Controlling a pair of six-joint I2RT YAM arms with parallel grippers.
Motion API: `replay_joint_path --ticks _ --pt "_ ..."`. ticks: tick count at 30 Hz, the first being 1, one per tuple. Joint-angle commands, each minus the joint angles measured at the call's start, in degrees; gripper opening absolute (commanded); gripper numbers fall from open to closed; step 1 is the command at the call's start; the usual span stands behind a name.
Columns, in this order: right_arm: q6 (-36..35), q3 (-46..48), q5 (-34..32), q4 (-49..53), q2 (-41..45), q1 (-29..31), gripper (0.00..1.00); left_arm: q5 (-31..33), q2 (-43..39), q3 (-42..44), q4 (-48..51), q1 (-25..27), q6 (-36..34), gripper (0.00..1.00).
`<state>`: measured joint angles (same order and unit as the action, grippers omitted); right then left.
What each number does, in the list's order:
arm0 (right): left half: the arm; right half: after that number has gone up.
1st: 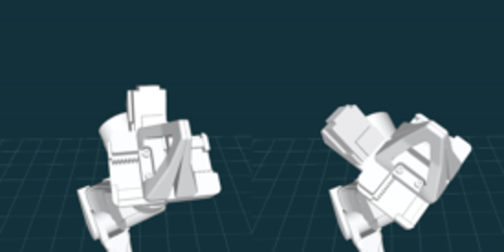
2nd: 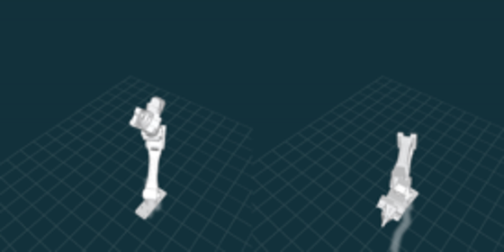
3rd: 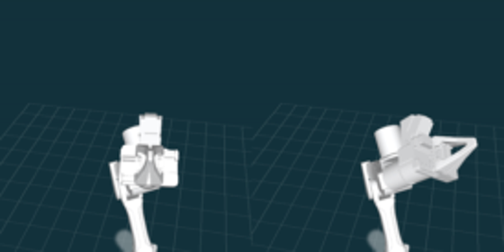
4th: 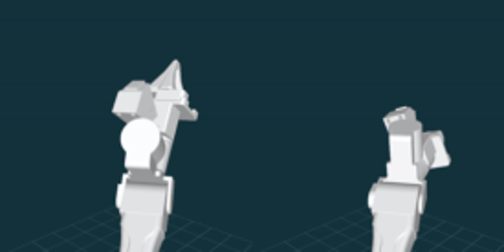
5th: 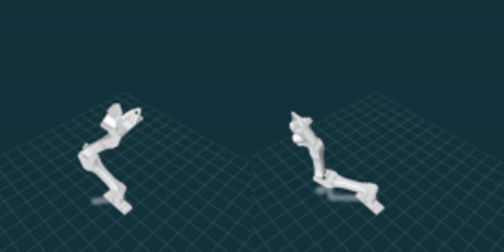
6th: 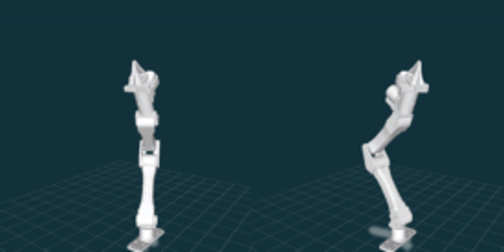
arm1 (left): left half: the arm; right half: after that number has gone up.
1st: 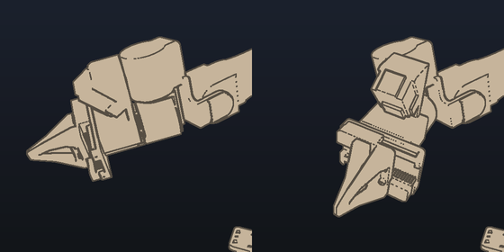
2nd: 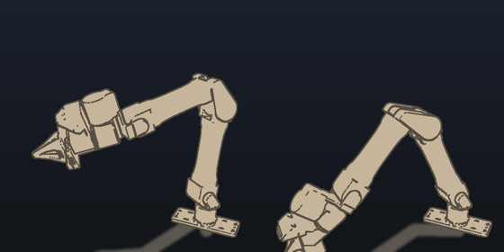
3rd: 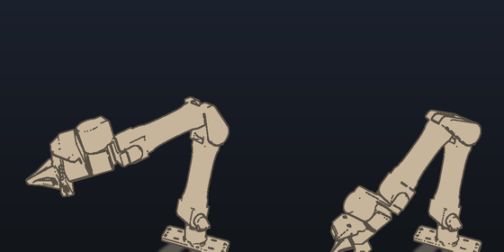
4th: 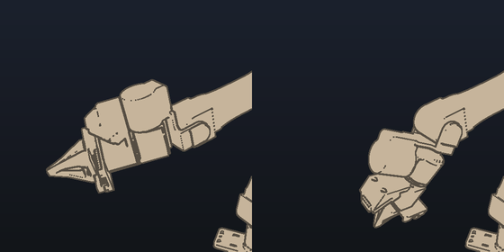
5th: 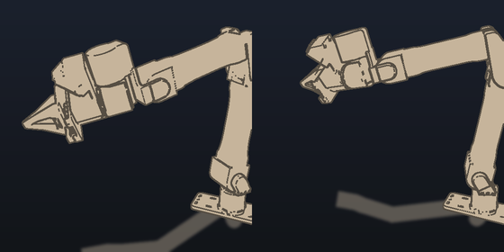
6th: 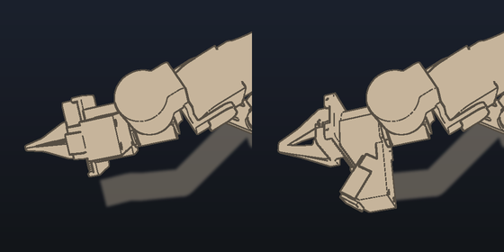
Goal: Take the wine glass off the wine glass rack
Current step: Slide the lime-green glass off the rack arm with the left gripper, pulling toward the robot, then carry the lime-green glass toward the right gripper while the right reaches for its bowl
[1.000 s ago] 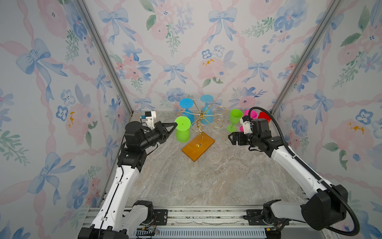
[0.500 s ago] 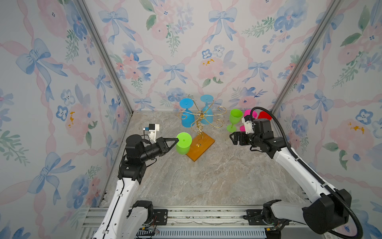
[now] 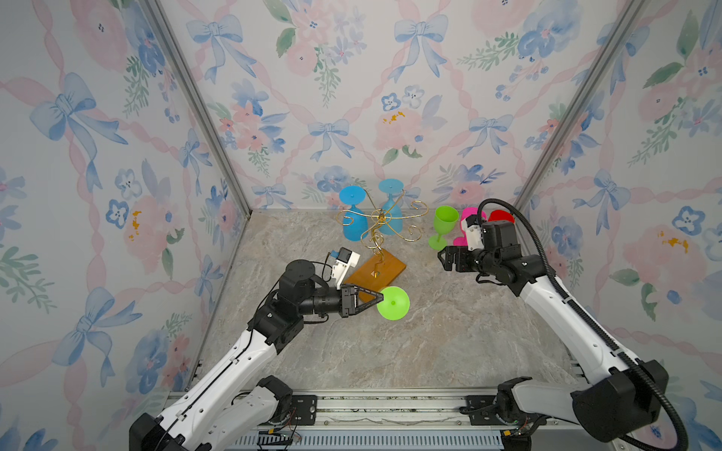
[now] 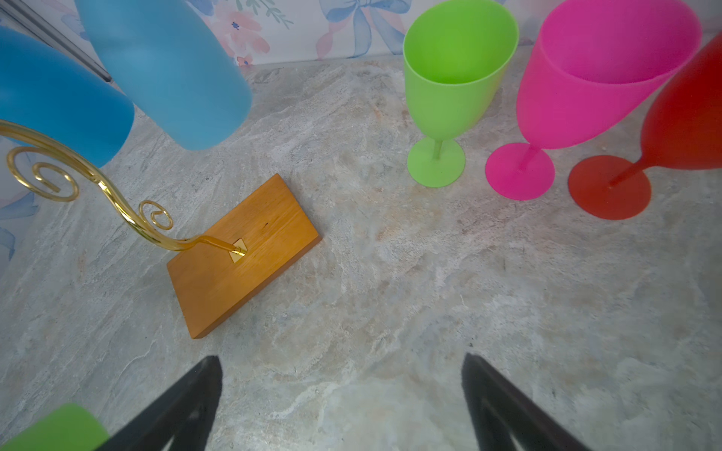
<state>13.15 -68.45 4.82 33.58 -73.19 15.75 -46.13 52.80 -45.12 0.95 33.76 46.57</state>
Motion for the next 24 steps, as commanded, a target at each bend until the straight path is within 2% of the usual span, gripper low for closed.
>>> replay_joint_path --ticks 1,4,9,14,17,24 --pt "3.35 -3.44 -2.88 7.87 0.76 -2.73 0.98 9.81 0.97 -2.11 -0.69 4.81 -6.08 0.0" --pt "4.65 -5.11 -2.35 11.74 0.91 -5.01 0.98 16.39 2.31 -3.48 -0.62 10.36 -11.79 0.0" --pt "5.65 -6.2 1.34 14.32 2.6 -6.95 0.98 18.92 5.34 -6.35 -0.65 15.74 -20.82 0.0" --pt "6.53 -8.52 2.83 17.76 3.11 -6.81 0.98 25.07 7.36 -6.47 -0.67 22.91 -29.41 0.0" --pt "6.58 -9.21 3.93 18.77 3.27 -6.72 0.98 31.04 7.91 -5.65 -0.65 28.02 -36.62 0.0" --pt "4.77 -12.36 4.35 24.59 0.19 -3.72 0.97 41.04 6.43 -1.46 -0.63 32.91 -53.42 0.0"
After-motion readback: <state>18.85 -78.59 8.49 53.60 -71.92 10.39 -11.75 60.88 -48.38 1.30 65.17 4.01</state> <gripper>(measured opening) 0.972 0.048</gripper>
